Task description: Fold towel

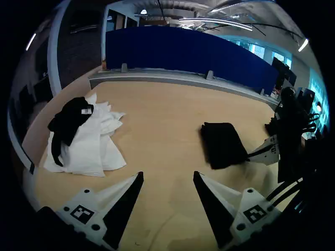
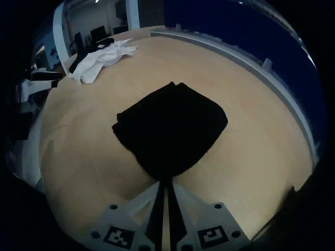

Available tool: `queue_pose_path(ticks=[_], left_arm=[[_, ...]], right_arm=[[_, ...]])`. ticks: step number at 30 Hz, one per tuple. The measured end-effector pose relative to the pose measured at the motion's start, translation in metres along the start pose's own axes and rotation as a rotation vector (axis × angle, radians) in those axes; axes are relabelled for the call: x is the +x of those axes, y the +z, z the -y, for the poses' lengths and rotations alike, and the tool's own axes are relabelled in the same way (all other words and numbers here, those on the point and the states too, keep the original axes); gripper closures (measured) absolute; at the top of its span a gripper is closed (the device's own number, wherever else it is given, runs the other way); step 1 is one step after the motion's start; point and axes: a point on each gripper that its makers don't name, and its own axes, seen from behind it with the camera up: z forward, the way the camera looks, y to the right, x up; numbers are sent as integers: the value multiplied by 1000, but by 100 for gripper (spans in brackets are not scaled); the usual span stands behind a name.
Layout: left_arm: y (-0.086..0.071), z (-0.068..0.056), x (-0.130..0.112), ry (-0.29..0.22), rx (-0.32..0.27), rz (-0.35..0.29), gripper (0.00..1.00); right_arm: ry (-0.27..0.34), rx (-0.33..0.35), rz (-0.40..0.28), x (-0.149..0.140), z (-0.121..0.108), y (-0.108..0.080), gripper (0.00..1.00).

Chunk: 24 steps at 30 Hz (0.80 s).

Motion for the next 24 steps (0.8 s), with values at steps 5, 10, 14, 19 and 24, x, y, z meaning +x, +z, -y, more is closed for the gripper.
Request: queue_pose_path(ticks=[5, 10, 14, 19, 24], left_arm=[[1, -1, 3, 4, -2, -4, 12], [1, -3, 7, 9, -4, -8, 12], [0, -5, 11, 15, -5, -13, 12], [-3, -6, 15, 19, -8, -22, 12], [-5, -8, 20, 23, -11, -33, 12]], right_arm=[[-6, -8, -34, 14, -2, -8, 95], [-7, -19, -100, 42, -6, -26, 95], [-9, -31, -161, 68, -10, -44, 95], [-7, -47, -232, 97, -17, -67, 95], [-6, -58, -286, 120, -22, -89, 95]])
